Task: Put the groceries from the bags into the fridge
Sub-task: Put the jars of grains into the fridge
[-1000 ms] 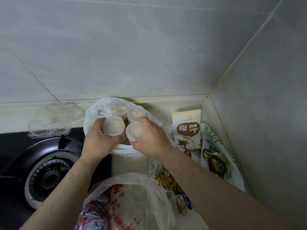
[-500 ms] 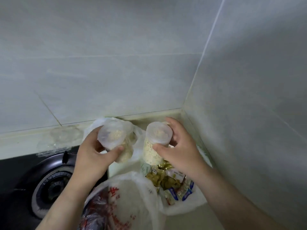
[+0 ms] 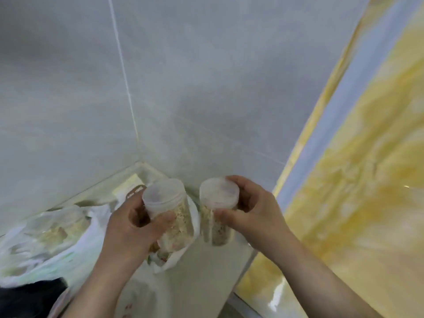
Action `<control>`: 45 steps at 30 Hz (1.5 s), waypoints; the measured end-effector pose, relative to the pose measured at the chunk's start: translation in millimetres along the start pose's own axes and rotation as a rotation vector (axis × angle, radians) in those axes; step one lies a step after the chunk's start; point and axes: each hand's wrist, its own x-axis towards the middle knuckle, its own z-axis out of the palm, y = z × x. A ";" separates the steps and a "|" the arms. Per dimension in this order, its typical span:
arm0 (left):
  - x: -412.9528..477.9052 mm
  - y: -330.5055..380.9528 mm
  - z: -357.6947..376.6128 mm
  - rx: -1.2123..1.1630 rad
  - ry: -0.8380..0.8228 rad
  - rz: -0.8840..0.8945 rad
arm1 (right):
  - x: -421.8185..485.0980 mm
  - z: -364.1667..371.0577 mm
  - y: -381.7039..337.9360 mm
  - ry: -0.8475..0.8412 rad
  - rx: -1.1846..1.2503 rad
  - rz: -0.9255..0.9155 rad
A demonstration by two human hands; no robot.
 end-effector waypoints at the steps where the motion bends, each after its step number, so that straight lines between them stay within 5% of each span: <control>1: -3.4 3.8 10.0 -0.012 -0.056 0.015 | -16.7 -11.7 0.6 0.045 -0.014 0.014; 20: -204.8 118.9 284.9 -0.295 -1.163 0.179 | -400.3 -204.7 27.5 1.129 0.042 0.184; 35: -467.9 199.4 421.9 -0.551 -1.686 0.270 | -677.0 -242.7 -3.3 1.756 -0.088 0.249; 45: -542.4 222.9 486.8 -0.669 -1.927 0.220 | -733.5 -269.7 -1.6 1.998 -0.096 0.267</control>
